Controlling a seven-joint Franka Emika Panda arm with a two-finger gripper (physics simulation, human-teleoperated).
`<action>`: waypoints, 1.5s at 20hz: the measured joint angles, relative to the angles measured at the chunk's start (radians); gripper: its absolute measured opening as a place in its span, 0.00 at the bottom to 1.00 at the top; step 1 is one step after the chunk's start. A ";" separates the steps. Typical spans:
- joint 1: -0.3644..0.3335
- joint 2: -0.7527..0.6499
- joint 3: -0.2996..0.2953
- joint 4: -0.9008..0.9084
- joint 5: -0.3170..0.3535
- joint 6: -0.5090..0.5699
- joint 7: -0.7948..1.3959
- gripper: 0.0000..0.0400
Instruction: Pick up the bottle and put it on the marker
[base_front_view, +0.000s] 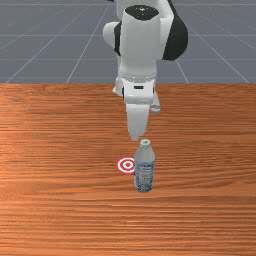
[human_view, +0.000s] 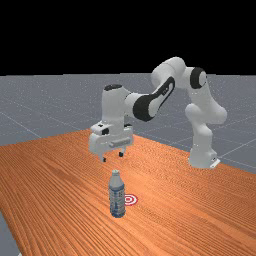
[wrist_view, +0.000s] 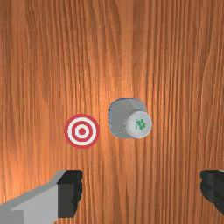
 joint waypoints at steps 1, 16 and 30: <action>0.000 0.020 0.000 0.035 0.001 -0.026 -0.001 1.00; 0.059 0.072 0.004 0.010 0.000 0.047 0.116 1.00; 0.015 0.099 0.003 0.029 -0.005 0.034 0.021 1.00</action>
